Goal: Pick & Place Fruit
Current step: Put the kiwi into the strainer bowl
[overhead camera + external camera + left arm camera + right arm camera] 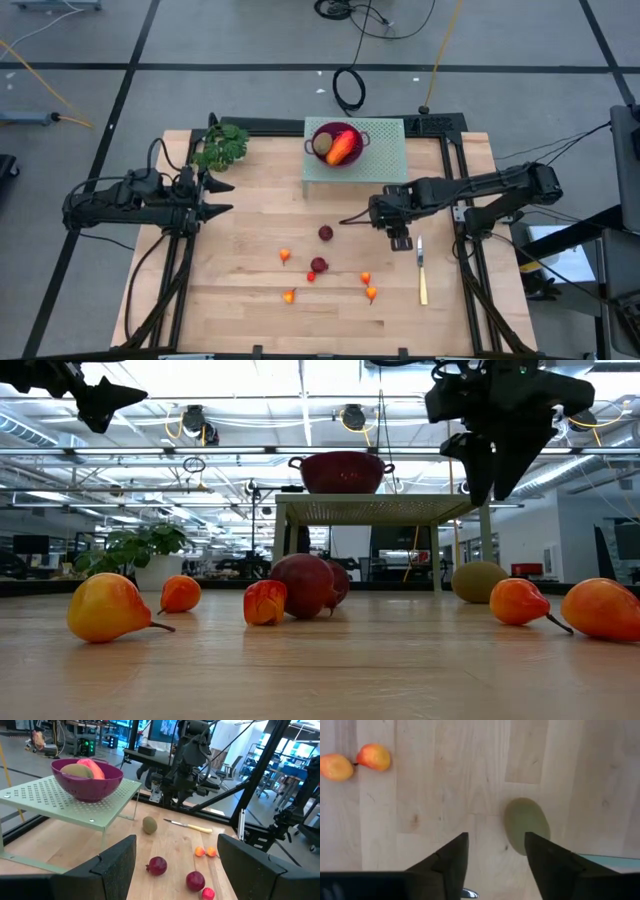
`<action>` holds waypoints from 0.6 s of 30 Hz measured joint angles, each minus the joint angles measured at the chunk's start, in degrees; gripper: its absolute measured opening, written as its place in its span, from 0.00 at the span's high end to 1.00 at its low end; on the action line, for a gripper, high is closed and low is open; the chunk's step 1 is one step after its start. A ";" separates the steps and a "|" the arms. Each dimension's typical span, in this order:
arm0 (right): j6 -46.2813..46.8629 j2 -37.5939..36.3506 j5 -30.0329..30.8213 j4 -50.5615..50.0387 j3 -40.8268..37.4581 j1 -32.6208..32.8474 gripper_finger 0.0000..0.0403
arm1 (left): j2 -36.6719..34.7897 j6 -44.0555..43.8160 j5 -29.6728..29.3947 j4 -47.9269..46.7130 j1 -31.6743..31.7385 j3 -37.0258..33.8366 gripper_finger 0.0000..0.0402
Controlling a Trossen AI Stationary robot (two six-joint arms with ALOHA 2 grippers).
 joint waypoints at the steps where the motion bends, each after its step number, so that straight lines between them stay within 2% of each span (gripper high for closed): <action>1: 0.00 -0.01 0.00 0.02 0.00 0.00 0.51 | 0.00 -0.02 0.00 -0.02 0.01 0.00 0.32; 9: -0.38 0.00 0.11 0.04 0.00 -1.29 0.38 | 0.00 -0.45 0.00 -0.02 0.01 0.00 0.32; 18: -3.13 -0.01 0.17 0.85 0.00 -2.99 0.32 | 0.00 -0.58 0.00 -0.09 0.00 0.00 0.32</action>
